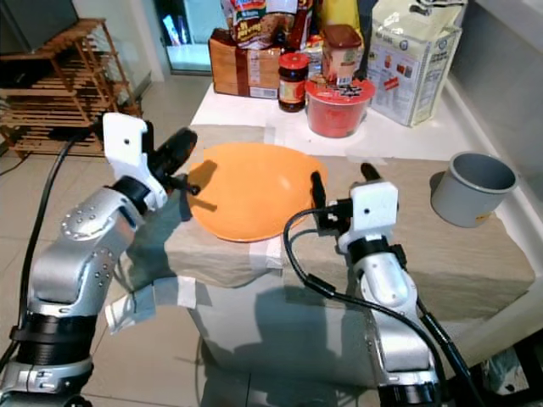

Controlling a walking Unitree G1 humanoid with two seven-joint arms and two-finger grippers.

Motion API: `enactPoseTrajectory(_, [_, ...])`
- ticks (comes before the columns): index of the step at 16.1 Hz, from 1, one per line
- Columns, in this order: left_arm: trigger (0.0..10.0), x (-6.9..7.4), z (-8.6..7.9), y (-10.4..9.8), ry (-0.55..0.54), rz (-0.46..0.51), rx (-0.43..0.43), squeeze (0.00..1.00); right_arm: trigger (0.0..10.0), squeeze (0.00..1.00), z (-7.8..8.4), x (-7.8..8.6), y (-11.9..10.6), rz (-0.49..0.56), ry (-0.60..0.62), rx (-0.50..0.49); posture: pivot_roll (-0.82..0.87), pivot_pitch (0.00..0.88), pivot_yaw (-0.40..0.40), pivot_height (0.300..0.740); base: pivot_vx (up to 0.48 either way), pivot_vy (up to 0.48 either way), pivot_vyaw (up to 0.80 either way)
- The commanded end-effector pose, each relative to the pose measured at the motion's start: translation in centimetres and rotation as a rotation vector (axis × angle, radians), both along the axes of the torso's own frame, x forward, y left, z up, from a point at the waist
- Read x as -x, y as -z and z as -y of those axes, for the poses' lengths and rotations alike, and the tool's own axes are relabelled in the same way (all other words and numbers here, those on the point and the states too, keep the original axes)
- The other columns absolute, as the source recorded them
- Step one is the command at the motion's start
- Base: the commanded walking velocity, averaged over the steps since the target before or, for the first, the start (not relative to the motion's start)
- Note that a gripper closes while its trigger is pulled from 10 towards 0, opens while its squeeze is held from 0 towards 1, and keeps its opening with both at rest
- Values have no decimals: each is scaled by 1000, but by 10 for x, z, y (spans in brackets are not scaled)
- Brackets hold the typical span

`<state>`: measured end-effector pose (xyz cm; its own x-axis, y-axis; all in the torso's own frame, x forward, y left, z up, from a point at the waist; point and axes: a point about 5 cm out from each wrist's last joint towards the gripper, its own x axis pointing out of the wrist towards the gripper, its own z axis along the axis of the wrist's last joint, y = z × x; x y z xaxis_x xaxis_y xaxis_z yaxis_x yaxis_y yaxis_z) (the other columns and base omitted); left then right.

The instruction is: Setting the table

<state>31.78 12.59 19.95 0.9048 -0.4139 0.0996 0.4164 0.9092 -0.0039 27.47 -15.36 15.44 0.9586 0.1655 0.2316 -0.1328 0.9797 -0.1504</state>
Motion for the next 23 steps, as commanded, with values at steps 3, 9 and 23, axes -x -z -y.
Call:
enactPoseTrajectory(3, [10000,0,-2,6,-51,-11,-15,0,10000,0,-3,-1,0,33,11,18,-104,0,60,736,0,0,0])
enactPoseTrajectory(9, [10000,34,-40,40,-279,-67,-28,0,10000,0,13,9,10,70,107,128,-95,0,76,736,0,0,0])
enactPoseTrajectory(23, [10000,49,-41,53,-257,-68,-20,0,10000,0,8,15,20,48,91,138,-97,0,62,736,0,0,-157])
